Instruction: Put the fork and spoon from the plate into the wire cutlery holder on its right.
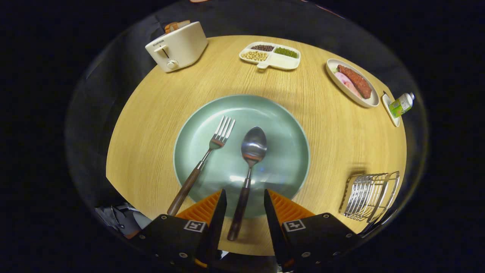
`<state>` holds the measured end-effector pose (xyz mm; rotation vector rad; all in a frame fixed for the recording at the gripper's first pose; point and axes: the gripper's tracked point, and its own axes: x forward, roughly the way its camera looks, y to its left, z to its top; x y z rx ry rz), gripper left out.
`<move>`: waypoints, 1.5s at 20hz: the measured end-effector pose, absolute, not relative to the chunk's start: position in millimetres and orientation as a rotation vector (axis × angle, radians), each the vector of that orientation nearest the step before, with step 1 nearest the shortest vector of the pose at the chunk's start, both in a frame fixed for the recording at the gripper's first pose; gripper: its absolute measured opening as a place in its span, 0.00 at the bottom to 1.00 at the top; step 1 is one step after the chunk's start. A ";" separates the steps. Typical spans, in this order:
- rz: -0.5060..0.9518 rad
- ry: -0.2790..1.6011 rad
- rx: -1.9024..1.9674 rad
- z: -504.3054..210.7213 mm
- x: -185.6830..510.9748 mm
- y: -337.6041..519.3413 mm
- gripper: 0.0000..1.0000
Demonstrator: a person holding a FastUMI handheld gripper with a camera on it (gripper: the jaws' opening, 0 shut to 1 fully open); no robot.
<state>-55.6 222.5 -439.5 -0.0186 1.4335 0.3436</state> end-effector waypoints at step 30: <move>0.071 1.320 0.102 -351.7 -85.5 0.5 0.05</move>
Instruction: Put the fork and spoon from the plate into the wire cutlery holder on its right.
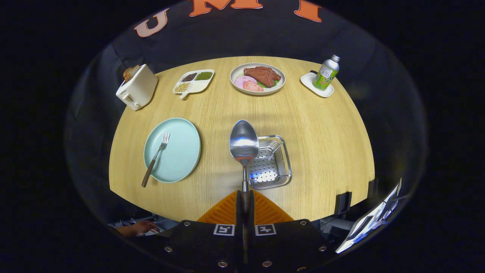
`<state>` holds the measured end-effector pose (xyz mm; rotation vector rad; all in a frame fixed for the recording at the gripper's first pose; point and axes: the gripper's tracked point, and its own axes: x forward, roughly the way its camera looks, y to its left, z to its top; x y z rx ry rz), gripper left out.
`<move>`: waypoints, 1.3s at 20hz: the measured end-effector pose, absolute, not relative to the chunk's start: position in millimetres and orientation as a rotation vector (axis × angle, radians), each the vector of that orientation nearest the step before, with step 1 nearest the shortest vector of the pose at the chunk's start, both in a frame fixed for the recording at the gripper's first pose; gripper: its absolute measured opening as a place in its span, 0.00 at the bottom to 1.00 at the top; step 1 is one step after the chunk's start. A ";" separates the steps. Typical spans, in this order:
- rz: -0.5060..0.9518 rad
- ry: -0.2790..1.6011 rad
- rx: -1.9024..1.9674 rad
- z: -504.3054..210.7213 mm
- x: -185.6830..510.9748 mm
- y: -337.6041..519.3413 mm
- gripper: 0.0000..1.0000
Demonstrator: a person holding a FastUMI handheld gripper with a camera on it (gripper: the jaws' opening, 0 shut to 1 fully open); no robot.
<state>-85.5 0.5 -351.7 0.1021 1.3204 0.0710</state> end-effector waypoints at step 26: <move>0.113 1.296 0.067 -346.2 -42.7 -44.8 0.28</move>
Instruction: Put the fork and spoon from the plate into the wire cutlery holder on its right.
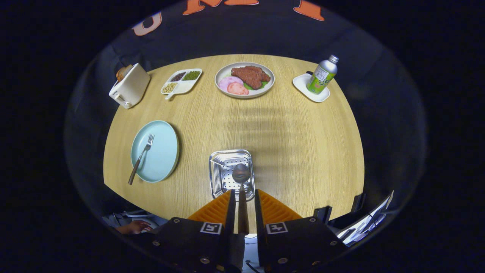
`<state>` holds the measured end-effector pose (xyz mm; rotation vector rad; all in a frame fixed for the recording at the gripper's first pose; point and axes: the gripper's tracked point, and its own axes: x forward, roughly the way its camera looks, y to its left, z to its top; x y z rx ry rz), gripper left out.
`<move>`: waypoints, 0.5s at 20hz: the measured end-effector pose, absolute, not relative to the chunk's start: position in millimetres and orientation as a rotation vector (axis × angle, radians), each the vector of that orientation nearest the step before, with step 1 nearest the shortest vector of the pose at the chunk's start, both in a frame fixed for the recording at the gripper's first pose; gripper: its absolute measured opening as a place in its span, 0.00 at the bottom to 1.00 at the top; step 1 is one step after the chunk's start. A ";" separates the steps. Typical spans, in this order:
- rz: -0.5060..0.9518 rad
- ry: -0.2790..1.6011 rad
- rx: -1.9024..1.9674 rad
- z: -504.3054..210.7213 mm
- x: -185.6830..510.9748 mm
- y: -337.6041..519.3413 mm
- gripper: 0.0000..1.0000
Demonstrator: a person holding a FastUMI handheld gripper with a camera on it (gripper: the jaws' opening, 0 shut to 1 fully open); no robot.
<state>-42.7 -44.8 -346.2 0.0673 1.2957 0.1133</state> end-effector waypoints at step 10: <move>0.143 0.722 0.198 -247.3 34.6 30.5 0.75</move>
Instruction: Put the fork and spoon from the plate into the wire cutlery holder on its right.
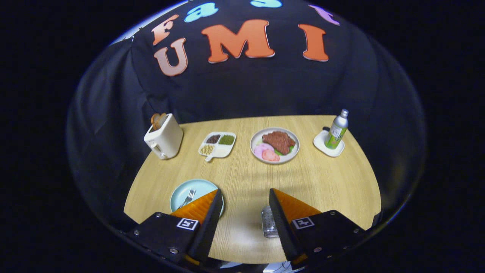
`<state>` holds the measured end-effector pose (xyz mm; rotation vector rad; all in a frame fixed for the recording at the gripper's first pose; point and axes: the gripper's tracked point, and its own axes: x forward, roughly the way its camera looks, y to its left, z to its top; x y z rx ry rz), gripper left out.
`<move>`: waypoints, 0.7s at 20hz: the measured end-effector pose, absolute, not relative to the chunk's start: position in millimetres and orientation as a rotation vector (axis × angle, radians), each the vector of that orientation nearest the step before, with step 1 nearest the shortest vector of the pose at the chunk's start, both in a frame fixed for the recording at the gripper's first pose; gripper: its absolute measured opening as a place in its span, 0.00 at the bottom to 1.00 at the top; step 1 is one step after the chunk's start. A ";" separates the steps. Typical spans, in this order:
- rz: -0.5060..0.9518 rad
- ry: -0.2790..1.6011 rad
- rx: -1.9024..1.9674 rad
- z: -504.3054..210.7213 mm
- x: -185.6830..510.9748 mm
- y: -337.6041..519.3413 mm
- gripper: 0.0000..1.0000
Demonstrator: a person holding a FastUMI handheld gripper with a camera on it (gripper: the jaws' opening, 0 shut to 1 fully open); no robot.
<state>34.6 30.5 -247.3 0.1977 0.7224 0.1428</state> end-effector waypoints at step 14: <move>0.093 0.310 0.132 -147.5 56.9 141.7 0.83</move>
